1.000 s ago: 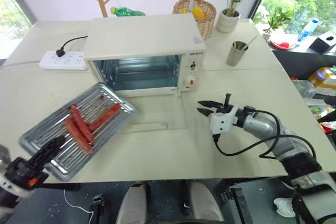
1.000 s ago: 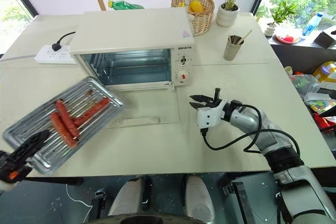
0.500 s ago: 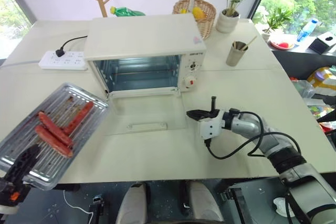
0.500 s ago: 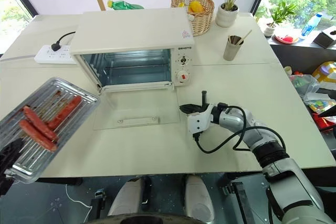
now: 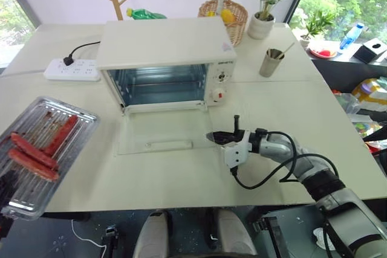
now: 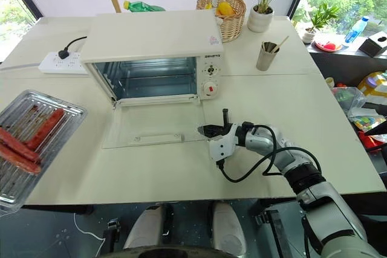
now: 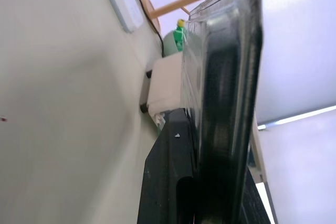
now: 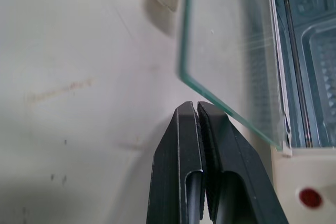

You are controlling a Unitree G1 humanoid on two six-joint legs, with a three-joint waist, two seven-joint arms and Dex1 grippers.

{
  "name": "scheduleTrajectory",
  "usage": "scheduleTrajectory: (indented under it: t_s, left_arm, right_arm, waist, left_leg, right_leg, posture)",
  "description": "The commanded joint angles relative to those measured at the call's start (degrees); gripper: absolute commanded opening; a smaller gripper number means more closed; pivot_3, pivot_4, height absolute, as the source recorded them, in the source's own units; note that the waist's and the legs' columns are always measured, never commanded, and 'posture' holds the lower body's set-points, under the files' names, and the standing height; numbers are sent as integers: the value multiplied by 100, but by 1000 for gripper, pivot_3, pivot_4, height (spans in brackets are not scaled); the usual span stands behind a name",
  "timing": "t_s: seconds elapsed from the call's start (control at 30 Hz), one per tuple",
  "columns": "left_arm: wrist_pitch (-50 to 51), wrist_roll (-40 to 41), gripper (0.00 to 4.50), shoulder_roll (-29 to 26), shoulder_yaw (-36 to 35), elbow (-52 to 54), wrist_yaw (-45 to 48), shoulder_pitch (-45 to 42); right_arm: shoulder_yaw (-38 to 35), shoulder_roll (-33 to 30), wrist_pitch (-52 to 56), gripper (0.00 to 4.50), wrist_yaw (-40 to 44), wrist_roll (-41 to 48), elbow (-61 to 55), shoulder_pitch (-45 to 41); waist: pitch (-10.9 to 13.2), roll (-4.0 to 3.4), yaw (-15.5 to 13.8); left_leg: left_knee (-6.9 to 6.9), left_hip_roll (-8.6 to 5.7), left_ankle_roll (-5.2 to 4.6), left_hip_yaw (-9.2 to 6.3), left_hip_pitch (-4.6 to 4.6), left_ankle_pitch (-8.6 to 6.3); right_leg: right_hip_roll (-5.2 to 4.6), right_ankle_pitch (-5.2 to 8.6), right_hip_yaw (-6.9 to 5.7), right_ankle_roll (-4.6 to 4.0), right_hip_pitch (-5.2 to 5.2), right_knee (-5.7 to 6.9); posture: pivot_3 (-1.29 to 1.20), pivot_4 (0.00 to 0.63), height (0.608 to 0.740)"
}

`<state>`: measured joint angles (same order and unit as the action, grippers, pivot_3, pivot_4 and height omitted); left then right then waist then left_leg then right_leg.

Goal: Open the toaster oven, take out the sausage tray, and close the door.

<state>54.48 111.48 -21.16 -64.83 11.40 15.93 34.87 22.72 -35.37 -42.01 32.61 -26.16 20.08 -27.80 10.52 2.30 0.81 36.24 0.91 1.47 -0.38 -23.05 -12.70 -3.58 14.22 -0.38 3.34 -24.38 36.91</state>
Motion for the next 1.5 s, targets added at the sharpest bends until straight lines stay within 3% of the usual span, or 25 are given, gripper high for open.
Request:
scheduleTrajectory:
  t_s: [0.03,0.27,0.6,0.87,1.27,1.5]
  left_arm:
    - [-130,152,0,-83,-319,-139,-18,-95]
    - [-329,152,0,-216,-211,-485,-266,-441]
    - [-486,152,0,-440,287,-804,-423,-757]
    - [-340,36,0,-691,703,-875,-277,-769]
    - [742,-888,0,-1911,1811,-886,671,-819]
    - [1474,-1989,0,-2726,3234,-1279,1537,-2079]
  right_arm:
    - [-79,-26,-78,106,53,131,-326,-134]
    - [-127,68,-46,106,233,529,-662,-109]
    - [-801,507,633,106,-843,123,-701,-1050]
    - [-817,404,785,106,-854,89,-957,-853]
    - [-1025,-114,927,106,-593,221,-1623,-265]
    - [-1262,-611,971,106,-189,713,-2500,541]
  waist:
    - [0,0,-9]
    - [-2,3,-6]
    - [-3,5,-5]
    - [-5,8,-16]
    - [-3,5,2]
    - [0,-2,-53]
  left_leg:
    - [0,0,0,-1,0,0]
    - [-1,2,0,-1,0,0]
    - [-4,5,0,-2,-1,0]
    - [-5,2,1,-2,-4,-1]
    - [-9,3,1,0,-4,-1]
    - [-10,0,1,0,-8,-1]
  right_leg:
    - [0,0,0,0,0,0]
    - [0,0,0,0,0,0]
    - [-1,-2,0,-2,-4,1]
    - [-9,-2,0,-3,-4,-4]
    - [-6,-1,0,-3,-8,-4]
    - [-7,-1,-2,-2,-8,-10]
  posture:
    - [0,150,740]
    - [0,150,740]
    - [0,150,740]
    - [0,150,740]
    - [0,150,740]
    - [0,150,740]
